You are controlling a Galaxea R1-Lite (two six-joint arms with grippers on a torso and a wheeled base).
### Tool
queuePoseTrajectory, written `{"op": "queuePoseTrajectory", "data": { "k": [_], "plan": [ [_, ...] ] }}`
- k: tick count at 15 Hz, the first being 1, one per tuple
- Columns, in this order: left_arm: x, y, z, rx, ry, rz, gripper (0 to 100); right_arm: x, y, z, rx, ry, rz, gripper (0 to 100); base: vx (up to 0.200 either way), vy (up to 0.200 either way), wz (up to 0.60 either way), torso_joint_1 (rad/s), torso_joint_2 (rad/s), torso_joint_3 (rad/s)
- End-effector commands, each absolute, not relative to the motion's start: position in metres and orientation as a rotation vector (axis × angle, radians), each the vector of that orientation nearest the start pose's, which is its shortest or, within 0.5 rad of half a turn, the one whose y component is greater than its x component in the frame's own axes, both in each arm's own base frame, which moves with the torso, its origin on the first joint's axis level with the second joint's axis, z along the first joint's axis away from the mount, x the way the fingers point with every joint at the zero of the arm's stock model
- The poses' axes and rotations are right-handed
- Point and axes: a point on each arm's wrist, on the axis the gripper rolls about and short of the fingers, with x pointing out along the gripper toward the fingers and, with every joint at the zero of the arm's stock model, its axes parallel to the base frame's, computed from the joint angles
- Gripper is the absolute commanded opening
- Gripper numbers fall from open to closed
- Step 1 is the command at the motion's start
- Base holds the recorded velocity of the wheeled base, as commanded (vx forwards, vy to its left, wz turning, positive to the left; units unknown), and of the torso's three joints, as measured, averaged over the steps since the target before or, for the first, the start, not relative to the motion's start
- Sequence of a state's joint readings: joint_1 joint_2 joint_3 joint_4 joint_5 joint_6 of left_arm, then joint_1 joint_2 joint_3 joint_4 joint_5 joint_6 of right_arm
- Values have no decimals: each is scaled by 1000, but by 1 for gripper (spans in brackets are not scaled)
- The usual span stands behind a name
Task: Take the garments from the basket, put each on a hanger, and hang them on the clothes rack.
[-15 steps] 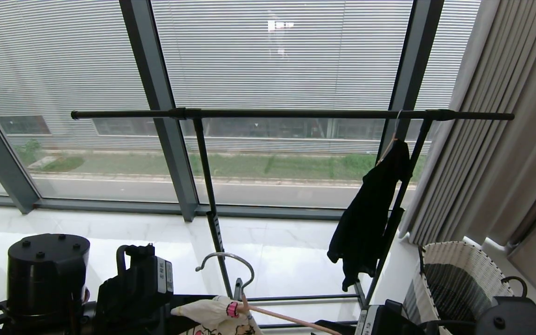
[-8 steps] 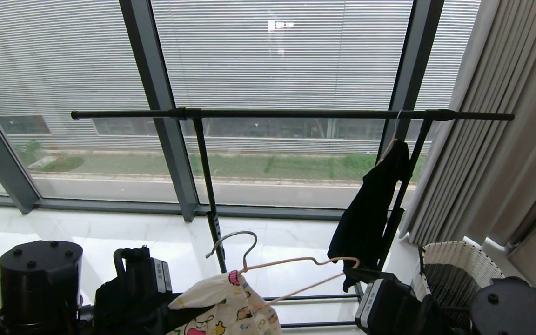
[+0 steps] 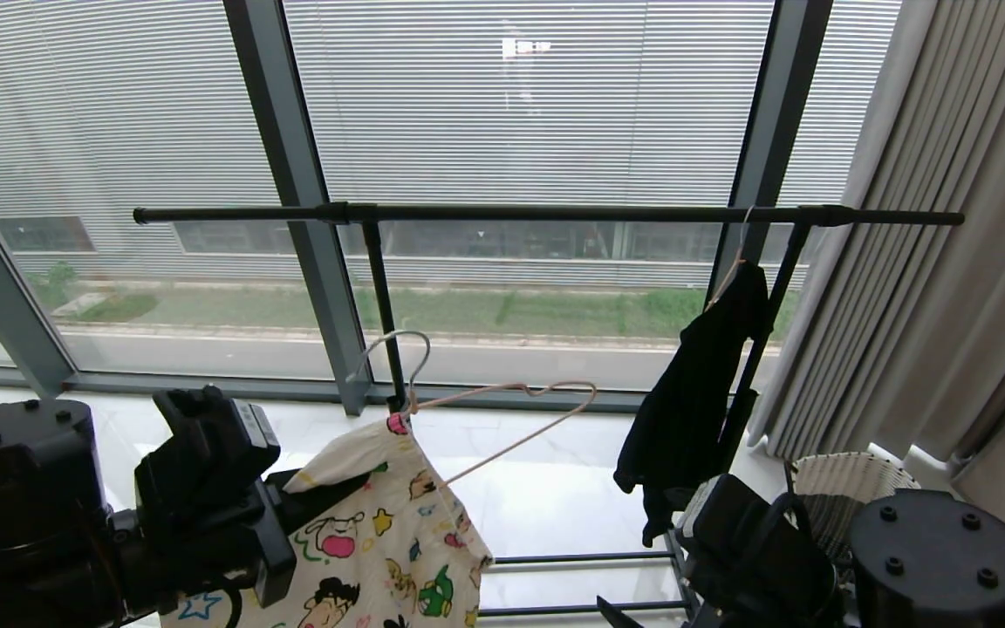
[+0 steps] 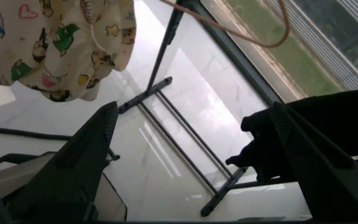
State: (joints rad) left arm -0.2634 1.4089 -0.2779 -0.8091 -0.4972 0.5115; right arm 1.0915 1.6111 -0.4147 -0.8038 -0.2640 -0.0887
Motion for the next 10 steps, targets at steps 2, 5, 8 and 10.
{"op": "queuePoseTrajectory", "data": {
  "k": [2, 5, 8, 10],
  "plan": [
    [179, -59, 159, 448, 29, -826, 0, 140, 250, 110, -145, 332, 738, 100, 0, 0, 0, 0, 0, 0],
    [182, -60, 170, 445, -17, -820, 0, 163, 283, 103, -75, 337, 691, 100, 0, 0, 0, 0, 0, 0],
    [179, -59, 177, 425, -38, -815, 0, 187, 302, 104, -41, 303, 662, 100, 0, 0, 0, 0, 0, 0],
    [176, -60, 181, 426, -57, -818, 0, 194, 308, 99, -43, 302, 654, 100, 0, 0, 0, 0, 0, 0]
  ]
}}
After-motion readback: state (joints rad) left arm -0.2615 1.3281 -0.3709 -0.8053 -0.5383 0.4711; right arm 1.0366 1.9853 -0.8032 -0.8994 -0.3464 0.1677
